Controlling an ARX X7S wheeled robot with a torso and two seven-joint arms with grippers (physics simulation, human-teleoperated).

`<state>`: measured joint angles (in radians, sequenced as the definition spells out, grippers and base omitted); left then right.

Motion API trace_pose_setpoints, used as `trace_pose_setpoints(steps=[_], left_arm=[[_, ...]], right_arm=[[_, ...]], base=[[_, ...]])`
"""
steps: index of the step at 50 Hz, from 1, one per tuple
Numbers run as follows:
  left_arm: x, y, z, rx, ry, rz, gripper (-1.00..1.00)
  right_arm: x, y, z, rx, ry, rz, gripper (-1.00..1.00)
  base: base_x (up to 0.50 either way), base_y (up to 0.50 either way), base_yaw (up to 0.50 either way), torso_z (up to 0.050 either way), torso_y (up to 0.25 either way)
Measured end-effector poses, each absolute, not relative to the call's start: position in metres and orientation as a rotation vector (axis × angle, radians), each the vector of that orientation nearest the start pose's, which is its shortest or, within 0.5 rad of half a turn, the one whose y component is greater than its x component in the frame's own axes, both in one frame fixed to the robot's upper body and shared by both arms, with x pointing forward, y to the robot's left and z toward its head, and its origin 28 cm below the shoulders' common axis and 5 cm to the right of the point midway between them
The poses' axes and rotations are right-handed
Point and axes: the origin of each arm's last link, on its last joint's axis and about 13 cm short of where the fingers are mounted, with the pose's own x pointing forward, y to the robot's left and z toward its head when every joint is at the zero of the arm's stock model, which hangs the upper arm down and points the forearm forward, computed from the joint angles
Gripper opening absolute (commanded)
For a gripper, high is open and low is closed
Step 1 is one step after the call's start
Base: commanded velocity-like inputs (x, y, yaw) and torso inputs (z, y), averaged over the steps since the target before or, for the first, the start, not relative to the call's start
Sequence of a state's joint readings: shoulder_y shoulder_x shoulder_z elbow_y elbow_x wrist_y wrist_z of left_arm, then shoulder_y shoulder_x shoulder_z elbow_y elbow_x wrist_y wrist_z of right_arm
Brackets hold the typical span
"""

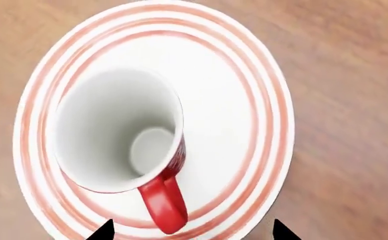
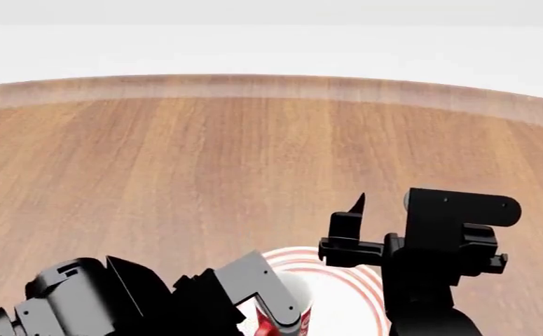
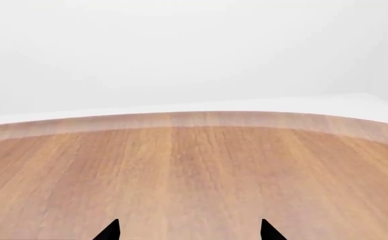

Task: Pick up the red mug and put it on the plate

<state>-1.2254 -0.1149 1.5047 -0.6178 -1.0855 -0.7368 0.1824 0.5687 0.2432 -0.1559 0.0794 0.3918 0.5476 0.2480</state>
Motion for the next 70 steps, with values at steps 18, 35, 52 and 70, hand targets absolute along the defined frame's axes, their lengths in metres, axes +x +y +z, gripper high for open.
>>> trace_pose_setpoints(steps=[18, 35, 52, 70], left_arm=[[0.303, 0.142, 0.169, 0.468, 0.564, -0.721, 1.00], [0.308, 0.168, 0.181, 0.237, 0.008, -0.237, 1.00], [0.305, 0.177, 0.182, 0.177, -0.135, -0.119, 1.00], [0.293, 0.177, 0.193, 0.196, -0.243, -0.093, 1.00]], right_arm=[[0.318, -0.122, 0.117, 0.038, 0.102, -0.063, 1.00], [0.314, -0.118, 0.128, 0.022, 0.056, -0.056, 1.00], [0.302, -0.111, 0.154, 0.020, -0.109, -0.034, 1.00], [0.285, -0.106, 0.184, 0.024, -0.280, -0.015, 1.00]], base=[[0.00, 0.00, 0.00, 0.000, 0.000], [0.00, 0.00, 0.00, 0.000, 0.000], [0.00, 0.00, 0.00, 0.000, 0.000], [0.00, 0.00, 0.00, 0.000, 0.000]])
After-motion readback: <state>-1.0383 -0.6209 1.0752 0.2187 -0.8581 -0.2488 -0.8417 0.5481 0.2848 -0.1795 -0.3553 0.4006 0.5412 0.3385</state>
